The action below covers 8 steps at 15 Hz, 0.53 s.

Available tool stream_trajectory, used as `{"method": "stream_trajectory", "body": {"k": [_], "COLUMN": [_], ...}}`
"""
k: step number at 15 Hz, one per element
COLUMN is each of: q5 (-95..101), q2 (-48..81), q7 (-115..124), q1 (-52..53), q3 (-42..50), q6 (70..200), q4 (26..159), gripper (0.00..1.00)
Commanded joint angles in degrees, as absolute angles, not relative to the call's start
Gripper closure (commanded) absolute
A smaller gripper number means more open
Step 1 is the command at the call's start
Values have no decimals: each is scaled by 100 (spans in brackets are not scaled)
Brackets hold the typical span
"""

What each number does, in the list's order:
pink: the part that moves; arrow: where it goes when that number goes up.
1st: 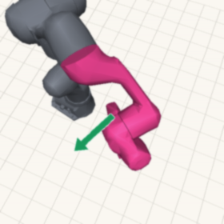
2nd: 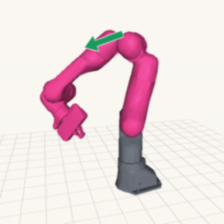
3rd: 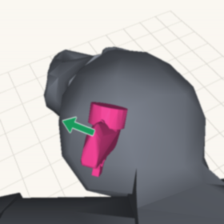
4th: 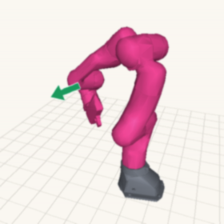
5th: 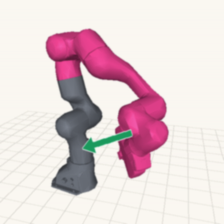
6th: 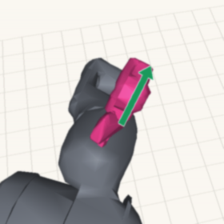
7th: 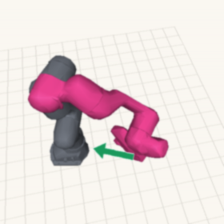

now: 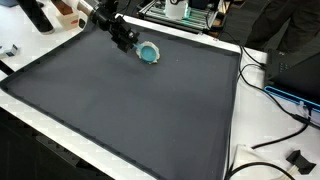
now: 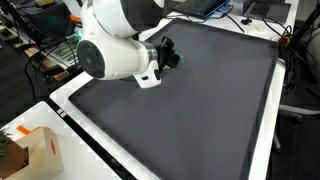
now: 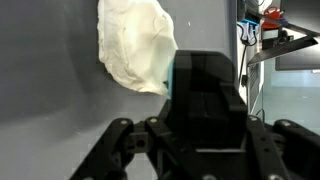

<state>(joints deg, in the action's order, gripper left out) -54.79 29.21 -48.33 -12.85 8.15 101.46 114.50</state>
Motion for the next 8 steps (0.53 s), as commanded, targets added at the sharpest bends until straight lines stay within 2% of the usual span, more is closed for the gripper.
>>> {"method": "stream_trajectory", "body": {"k": [1, 8], "q5": [-5233, -4702], "q2": [3161, 3253], "q7": [-4407, -4528], "q1": [-1156, -1340], "q3": [800, 653], "q6": [10636, 9972], "q4": [11300, 11081], "gripper": [75, 75]}}
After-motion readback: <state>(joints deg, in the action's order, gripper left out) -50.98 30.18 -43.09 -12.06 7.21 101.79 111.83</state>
